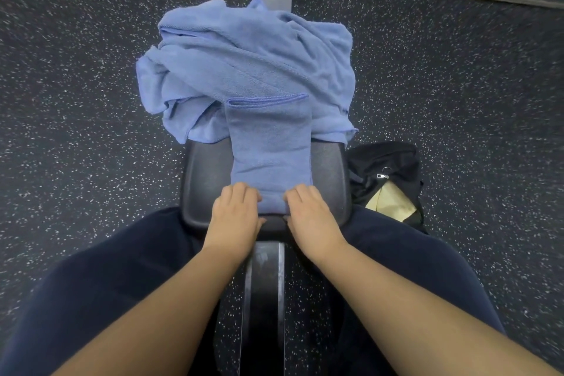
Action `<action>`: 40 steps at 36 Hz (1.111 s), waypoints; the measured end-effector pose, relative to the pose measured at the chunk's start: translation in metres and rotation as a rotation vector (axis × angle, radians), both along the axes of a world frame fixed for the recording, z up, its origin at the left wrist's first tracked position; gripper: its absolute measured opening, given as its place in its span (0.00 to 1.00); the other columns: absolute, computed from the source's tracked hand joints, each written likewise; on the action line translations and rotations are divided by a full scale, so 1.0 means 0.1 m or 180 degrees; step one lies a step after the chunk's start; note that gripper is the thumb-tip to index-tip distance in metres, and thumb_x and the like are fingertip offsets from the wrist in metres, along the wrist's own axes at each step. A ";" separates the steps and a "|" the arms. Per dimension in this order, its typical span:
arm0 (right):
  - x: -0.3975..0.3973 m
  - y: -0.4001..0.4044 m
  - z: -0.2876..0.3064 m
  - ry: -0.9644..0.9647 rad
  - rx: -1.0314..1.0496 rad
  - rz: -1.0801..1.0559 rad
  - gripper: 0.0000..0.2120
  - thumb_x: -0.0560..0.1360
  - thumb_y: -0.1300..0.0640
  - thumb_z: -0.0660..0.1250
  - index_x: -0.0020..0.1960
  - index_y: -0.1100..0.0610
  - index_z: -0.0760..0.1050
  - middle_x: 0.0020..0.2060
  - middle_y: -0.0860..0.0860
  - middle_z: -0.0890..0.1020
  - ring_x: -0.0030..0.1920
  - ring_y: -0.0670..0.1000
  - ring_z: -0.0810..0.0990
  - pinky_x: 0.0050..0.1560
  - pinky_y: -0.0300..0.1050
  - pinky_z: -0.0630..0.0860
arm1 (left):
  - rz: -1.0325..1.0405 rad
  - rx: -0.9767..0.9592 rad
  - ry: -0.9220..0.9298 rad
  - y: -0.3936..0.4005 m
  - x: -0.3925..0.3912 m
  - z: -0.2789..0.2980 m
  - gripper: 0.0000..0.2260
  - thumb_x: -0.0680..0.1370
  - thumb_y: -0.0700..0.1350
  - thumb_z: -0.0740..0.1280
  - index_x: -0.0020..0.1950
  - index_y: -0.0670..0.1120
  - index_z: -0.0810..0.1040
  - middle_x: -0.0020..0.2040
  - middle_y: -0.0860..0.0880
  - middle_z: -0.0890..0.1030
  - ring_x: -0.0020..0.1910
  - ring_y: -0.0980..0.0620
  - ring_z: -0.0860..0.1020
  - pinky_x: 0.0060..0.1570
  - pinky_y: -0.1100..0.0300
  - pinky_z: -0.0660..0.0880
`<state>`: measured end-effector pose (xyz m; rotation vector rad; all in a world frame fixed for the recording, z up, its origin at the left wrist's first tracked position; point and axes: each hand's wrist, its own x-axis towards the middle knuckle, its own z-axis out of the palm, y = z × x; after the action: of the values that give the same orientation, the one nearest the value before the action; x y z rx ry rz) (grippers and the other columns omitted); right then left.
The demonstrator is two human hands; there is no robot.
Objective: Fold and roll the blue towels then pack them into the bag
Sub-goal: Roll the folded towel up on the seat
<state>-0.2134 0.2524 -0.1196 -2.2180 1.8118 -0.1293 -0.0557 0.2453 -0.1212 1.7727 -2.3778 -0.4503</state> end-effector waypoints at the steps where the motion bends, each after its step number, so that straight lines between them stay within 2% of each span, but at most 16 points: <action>1: -0.01 0.00 0.01 0.0012 0.0036 0.0022 0.25 0.48 0.64 0.81 0.41 0.55 0.73 0.37 0.50 0.74 0.37 0.51 0.75 0.35 0.40 0.70 | 0.0003 0.0002 0.0012 -0.01 0.00 -0.01 0.26 0.51 0.41 0.84 0.43 0.42 0.77 0.41 0.44 0.76 0.38 0.41 0.77 0.31 0.53 0.73; 4: -0.01 -0.01 0.03 0.0127 0.0019 0.0087 0.27 0.46 0.66 0.81 0.40 0.55 0.74 0.37 0.50 0.75 0.37 0.51 0.74 0.35 0.39 0.70 | 0.0026 -0.0007 0.0113 -0.05 0.00 -0.04 0.24 0.53 0.35 0.83 0.42 0.42 0.77 0.40 0.44 0.76 0.36 0.40 0.76 0.30 0.53 0.70; 7: -0.01 -0.05 0.03 0.0155 -0.0113 0.0088 0.23 0.49 0.67 0.79 0.39 0.55 0.75 0.35 0.50 0.75 0.36 0.52 0.75 0.35 0.41 0.72 | 0.0049 0.0008 0.0110 -0.11 0.00 -0.05 0.22 0.53 0.33 0.81 0.42 0.43 0.77 0.39 0.44 0.76 0.35 0.40 0.75 0.30 0.53 0.68; 10: -0.04 -0.07 0.03 0.0272 -0.0178 0.0120 0.20 0.51 0.65 0.79 0.39 0.55 0.76 0.34 0.50 0.76 0.35 0.52 0.76 0.37 0.41 0.69 | 0.0064 -0.0011 0.0020 -0.13 -0.02 -0.04 0.21 0.54 0.34 0.81 0.42 0.43 0.78 0.38 0.45 0.77 0.36 0.41 0.76 0.31 0.55 0.64; 13: -0.09 -0.10 0.02 0.0203 -0.0204 0.0164 0.17 0.55 0.63 0.80 0.39 0.55 0.76 0.34 0.50 0.77 0.36 0.53 0.77 0.35 0.41 0.72 | 0.0156 0.0023 0.0083 -0.13 -0.01 -0.06 0.17 0.62 0.37 0.80 0.46 0.45 0.79 0.42 0.47 0.79 0.41 0.41 0.77 0.37 0.52 0.66; 16: -0.13 -0.13 0.01 0.0012 -0.0182 0.0208 0.15 0.59 0.63 0.80 0.40 0.57 0.76 0.34 0.52 0.78 0.36 0.55 0.78 0.35 0.43 0.74 | 0.0191 0.0016 0.0119 -0.13 0.02 -0.07 0.12 0.68 0.39 0.77 0.49 0.45 0.79 0.44 0.47 0.80 0.46 0.42 0.77 0.41 0.53 0.61; 18: -0.14 -0.16 0.08 -0.0009 0.0020 0.0295 0.09 0.69 0.62 0.75 0.46 0.60 0.77 0.39 0.55 0.79 0.42 0.59 0.78 0.41 0.47 0.74 | 0.0180 0.0177 -0.0003 -0.14 0.02 -0.02 0.10 0.75 0.42 0.71 0.56 0.46 0.78 0.51 0.48 0.80 0.53 0.42 0.75 0.44 0.53 0.57; 20: -0.17 -0.19 0.12 0.0134 0.0335 0.0519 0.07 0.79 0.58 0.62 0.55 0.60 0.73 0.49 0.55 0.78 0.52 0.58 0.74 0.51 0.49 0.67 | 0.0205 0.0358 -0.0156 -0.15 0.03 0.00 0.11 0.80 0.47 0.63 0.62 0.48 0.75 0.58 0.50 0.78 0.60 0.45 0.71 0.46 0.54 0.53; 22: -0.21 -0.19 0.12 0.0062 0.0377 0.0723 0.09 0.82 0.55 0.56 0.57 0.58 0.70 0.53 0.54 0.77 0.55 0.56 0.72 0.50 0.47 0.61 | 0.0176 0.0411 -0.0245 -0.16 0.04 0.01 0.12 0.83 0.50 0.57 0.65 0.52 0.72 0.62 0.53 0.75 0.63 0.49 0.69 0.47 0.55 0.52; 26: -0.20 -0.19 0.06 0.0166 0.0318 0.0677 0.10 0.83 0.55 0.54 0.56 0.58 0.70 0.51 0.53 0.77 0.53 0.56 0.71 0.46 0.46 0.58 | 0.0161 0.0557 -0.0352 -0.18 0.03 0.00 0.13 0.83 0.52 0.53 0.65 0.54 0.72 0.60 0.55 0.75 0.63 0.50 0.68 0.50 0.55 0.53; 29: -0.11 -0.15 0.03 0.0057 0.0141 0.0019 0.11 0.79 0.56 0.57 0.46 0.57 0.76 0.41 0.52 0.77 0.45 0.56 0.73 0.41 0.47 0.64 | 0.0286 0.0189 -0.0083 -0.15 0.05 -0.08 0.14 0.80 0.51 0.57 0.52 0.50 0.81 0.47 0.49 0.79 0.52 0.43 0.75 0.47 0.51 0.60; 32: -0.08 -0.15 -0.01 0.0102 -0.0326 -0.0128 0.04 0.70 0.60 0.68 0.38 0.54 0.75 0.37 0.50 0.75 0.42 0.52 0.66 0.38 0.43 0.61 | 0.0436 -0.0356 0.0023 -0.11 0.07 -0.18 0.16 0.76 0.52 0.56 0.45 0.50 0.82 0.42 0.47 0.77 0.45 0.46 0.69 0.44 0.50 0.66; 35: -0.07 -0.16 0.02 -0.0076 -0.0246 -0.0173 0.12 0.62 0.67 0.76 0.38 0.56 0.76 0.38 0.52 0.75 0.42 0.53 0.68 0.37 0.43 0.67 | 0.0443 -0.0433 0.0139 -0.12 0.05 -0.20 0.16 0.77 0.51 0.55 0.46 0.50 0.81 0.42 0.47 0.76 0.45 0.48 0.65 0.44 0.54 0.57; 37: -0.04 -0.16 0.08 -0.0241 -0.0053 -0.0121 0.12 0.63 0.72 0.72 0.41 0.59 0.75 0.41 0.55 0.75 0.43 0.57 0.73 0.37 0.46 0.70 | 0.0468 -0.0414 0.0135 -0.12 0.03 -0.17 0.12 0.76 0.50 0.55 0.47 0.50 0.78 0.42 0.48 0.76 0.44 0.47 0.68 0.44 0.54 0.59; 39: -0.01 -0.13 0.13 -0.0379 0.0172 -0.0056 0.12 0.66 0.75 0.65 0.45 0.62 0.74 0.44 0.58 0.74 0.46 0.59 0.74 0.40 0.51 0.70 | 0.0533 -0.0441 0.0265 -0.11 0.02 -0.16 0.06 0.75 0.44 0.58 0.47 0.52 0.72 0.44 0.49 0.74 0.45 0.47 0.67 0.45 0.55 0.57; 40: 0.00 -0.12 0.13 -0.0431 0.0146 -0.0041 0.12 0.67 0.75 0.65 0.45 0.62 0.74 0.44 0.58 0.74 0.46 0.60 0.74 0.40 0.52 0.71 | 0.0533 -0.0476 0.0319 -0.11 0.01 -0.14 0.08 0.72 0.40 0.60 0.46 0.52 0.71 0.44 0.48 0.73 0.45 0.48 0.65 0.45 0.55 0.56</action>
<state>-0.2131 0.2405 -0.1067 -2.1126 1.7399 -0.2325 -0.0552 0.2346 -0.1355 1.8174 -2.1156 -0.3223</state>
